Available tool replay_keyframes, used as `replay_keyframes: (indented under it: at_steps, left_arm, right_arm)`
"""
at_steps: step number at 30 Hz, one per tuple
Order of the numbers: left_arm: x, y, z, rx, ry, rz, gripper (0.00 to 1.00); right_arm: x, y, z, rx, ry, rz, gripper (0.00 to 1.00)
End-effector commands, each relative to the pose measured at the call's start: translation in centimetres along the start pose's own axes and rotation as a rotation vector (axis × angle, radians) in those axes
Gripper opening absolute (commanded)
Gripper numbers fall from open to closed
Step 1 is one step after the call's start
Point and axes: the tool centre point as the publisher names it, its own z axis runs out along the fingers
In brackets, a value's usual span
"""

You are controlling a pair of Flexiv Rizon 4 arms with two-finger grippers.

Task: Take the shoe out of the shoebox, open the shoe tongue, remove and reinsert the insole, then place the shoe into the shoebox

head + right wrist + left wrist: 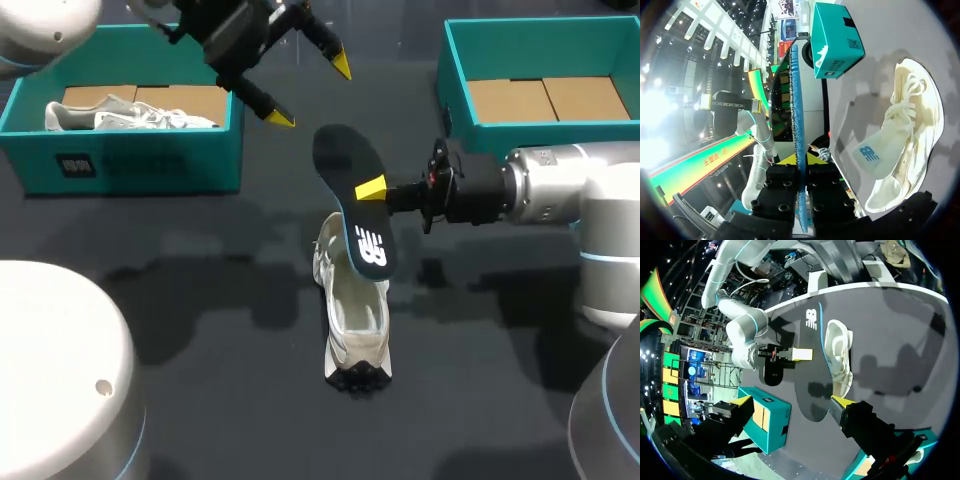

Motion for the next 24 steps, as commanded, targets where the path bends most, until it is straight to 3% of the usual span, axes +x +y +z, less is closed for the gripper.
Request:
replay_keyframes:
  at_steps: [1, 5, 7, 9, 15, 20, 24]
  left_arm:
    - [-1.1, 0.4, 0.2, -0.011, 0.293, -0.036, 1.00]
    - [-1.1, 0.4, 0.2, -0.011, 0.293, -0.036, 1.00]
    - [-1.9, 0.8, 0.9, -0.037, 0.347, -0.041, 1.00]
    - [-2.6, 1.2, 1.3, 0.008, 0.409, -0.054, 1.00]
    - [-4.1, 1.1, 1.7, -0.017, 0.629, -0.034, 1.00]
    - [-4.5, 0.7, 2.1, -0.058, 0.712, -0.020, 1.00]
    - [-4.5, 0.9, 2.4, -0.045, 0.743, -0.028, 1.00]
  right_arm:
    - [0.0, 0.0, 0.1, 0.000, -0.001, 0.001, 0.00]
    - [0.0, 0.0, 0.1, 0.000, -0.001, 0.001, 0.00]
    - [0.0, 0.0, 0.1, 0.000, -0.001, 0.001, 0.00]
    - [0.0, 0.0, 0.1, 0.000, -0.001, 0.001, 0.00]
    - [0.0, 0.0, 0.1, 0.000, -0.001, 0.001, 0.00]
    - [0.0, 0.0, 0.1, 0.000, -0.001, 0.001, 0.00]
    - [0.0, 0.0, 0.1, 0.000, -0.001, 0.001, 0.00]
